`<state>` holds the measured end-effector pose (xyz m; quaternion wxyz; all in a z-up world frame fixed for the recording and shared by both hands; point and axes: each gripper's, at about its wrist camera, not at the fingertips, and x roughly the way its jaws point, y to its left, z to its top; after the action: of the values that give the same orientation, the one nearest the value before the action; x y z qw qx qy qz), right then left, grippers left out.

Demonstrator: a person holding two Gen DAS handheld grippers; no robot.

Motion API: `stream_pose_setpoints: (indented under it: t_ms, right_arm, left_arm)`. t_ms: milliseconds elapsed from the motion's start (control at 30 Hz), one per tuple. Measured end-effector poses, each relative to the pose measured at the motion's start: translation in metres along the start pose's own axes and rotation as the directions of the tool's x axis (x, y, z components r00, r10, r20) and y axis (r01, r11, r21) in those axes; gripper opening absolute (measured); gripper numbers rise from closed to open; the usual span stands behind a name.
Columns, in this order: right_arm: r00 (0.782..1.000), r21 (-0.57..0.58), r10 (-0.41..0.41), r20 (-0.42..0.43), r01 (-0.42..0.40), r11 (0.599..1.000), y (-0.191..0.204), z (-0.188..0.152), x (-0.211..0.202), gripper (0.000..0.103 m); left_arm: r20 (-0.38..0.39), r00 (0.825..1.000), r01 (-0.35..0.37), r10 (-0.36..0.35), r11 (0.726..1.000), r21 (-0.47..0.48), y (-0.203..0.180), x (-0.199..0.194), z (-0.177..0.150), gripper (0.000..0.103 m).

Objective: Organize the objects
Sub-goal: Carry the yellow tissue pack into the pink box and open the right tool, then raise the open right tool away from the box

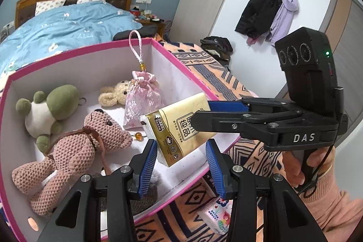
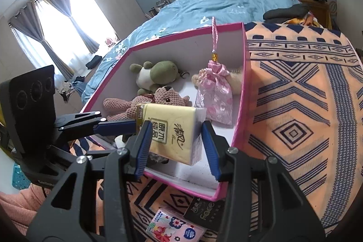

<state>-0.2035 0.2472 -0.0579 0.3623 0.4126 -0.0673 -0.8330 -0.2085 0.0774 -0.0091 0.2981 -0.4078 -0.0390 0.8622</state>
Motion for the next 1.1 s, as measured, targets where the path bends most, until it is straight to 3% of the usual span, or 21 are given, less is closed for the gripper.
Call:
stream_pose_setpoints:
  t_ms: [300,667,900,1100]
  right_arm:
    - [0.997,0.002,-0.071,-0.030,0.071,0.998,0.004,0.008,0.007,0.048]
    - [0.995,-0.026,-0.101,0.023,0.102,0.994,0.009,0.004,-0.002,0.055]
    - [0.995,-0.053,-0.076,0.062,0.079,0.995,0.016,-0.003,-0.019,0.059]
    - [0.995,-0.087,-0.046,0.091,0.054,0.995,0.025,-0.020,-0.039,0.059]
  left_arm:
    - [-0.042,0.999,-0.015,0.014,0.999,-0.037,0.008,0.014,0.002,0.044]
    - [-0.041,0.997,-0.064,0.063,0.998,-0.025,0.012,0.021,0.001,0.044]
    - [-0.018,0.995,-0.097,0.097,0.995,0.000,0.007,0.014,-0.002,0.044]
    - [0.062,0.991,-0.124,0.121,0.992,0.038,-0.008,-0.012,-0.008,0.052]
